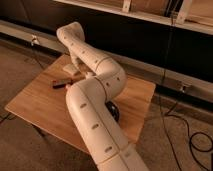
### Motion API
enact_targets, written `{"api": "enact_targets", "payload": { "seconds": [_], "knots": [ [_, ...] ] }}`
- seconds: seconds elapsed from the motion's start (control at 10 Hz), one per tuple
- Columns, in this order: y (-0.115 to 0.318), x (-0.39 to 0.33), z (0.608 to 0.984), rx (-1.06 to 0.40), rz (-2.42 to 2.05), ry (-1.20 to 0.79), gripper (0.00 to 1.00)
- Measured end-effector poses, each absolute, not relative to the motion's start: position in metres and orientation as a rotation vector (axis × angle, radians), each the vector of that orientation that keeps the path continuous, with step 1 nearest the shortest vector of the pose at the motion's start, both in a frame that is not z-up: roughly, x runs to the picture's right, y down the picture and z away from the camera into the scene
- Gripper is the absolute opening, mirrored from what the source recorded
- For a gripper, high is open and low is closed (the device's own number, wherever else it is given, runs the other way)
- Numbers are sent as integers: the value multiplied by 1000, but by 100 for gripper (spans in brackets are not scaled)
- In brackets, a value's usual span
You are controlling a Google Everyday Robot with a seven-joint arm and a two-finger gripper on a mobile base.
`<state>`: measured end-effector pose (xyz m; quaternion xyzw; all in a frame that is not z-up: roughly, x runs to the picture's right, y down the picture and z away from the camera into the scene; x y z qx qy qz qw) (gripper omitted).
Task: Place the ceramic cup in the ceramic bowl
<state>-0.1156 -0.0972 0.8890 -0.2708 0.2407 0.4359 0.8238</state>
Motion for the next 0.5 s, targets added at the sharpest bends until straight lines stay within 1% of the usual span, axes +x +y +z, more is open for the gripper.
{"api": "enact_targets", "payload": {
  "seconds": [0.2,0.4,0.5],
  "knots": [
    [-97,-115,889,-576,927,513,1],
    [-105,-133,873,-586,949,470,1],
    [-107,-152,862,-606,963,426,1]
  ]
}}
